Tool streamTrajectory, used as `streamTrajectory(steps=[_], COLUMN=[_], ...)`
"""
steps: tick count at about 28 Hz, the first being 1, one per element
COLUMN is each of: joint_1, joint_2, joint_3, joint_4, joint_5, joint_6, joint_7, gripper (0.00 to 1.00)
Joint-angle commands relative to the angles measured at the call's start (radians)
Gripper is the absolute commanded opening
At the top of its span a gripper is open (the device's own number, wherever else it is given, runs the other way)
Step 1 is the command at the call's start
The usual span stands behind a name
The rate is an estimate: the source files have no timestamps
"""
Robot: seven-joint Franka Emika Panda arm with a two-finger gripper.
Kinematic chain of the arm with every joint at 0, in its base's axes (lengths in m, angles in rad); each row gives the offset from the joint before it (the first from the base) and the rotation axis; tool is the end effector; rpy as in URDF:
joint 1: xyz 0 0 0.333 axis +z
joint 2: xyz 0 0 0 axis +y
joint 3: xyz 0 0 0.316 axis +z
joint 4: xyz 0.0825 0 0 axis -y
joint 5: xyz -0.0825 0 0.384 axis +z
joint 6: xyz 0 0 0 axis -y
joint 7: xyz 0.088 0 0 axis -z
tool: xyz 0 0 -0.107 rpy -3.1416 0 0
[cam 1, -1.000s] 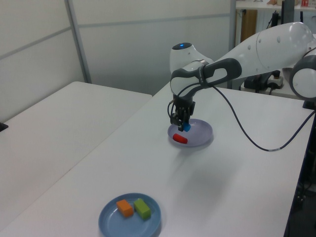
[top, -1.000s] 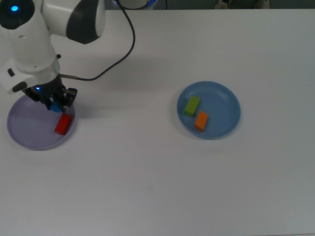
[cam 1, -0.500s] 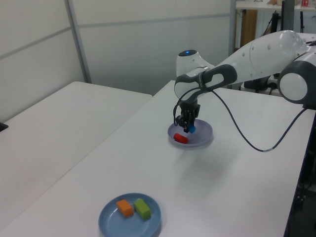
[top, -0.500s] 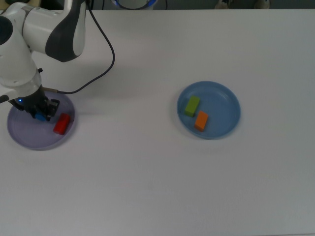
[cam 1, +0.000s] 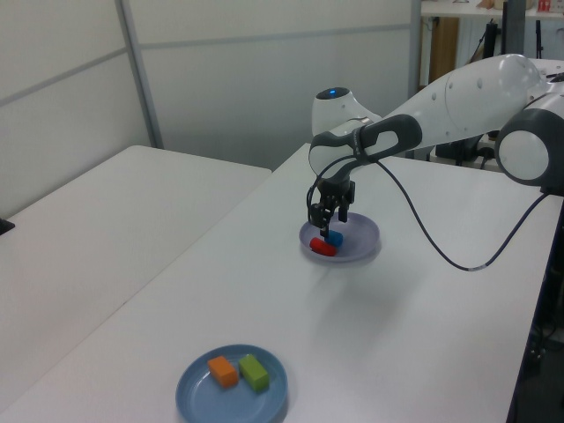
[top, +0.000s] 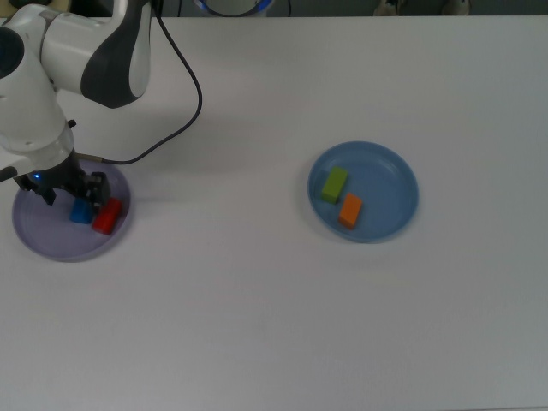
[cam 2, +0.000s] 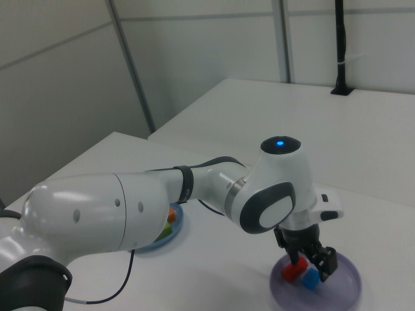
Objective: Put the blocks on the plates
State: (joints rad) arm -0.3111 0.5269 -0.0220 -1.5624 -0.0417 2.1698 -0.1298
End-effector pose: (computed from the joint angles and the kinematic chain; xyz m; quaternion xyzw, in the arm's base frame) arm 0.6626 -0.2286 0.3466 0.9950 -0.0887 0.0339 0.0318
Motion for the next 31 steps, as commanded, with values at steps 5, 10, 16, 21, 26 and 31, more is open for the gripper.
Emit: streamTrajectory(steps=[5,10,16,21,26,31], joint_1=[0.075,0.141,0.200,0.280,0.311,0.316], joint_2=[-0.045,-0.102,-0.159,-0.205,-0.298,-0.364], joint_3=[0.019,0.019,0.019,0.017,0.019,0.017], joint_4=[0.007,0.009,0.008,0.010,0.010,0.013], joint_5=[0.020,0.022,0.016,-0.032,-0.041,-0.043], joint_6=[-0.039,-0.168,-0.215,-0.312,-0.419,-0.492], joint_7=[0.127,0.160,0.260,0.295,0.297,0.285], gripper=[1.00,1.00,1.00,1.00,1.00,1.00])
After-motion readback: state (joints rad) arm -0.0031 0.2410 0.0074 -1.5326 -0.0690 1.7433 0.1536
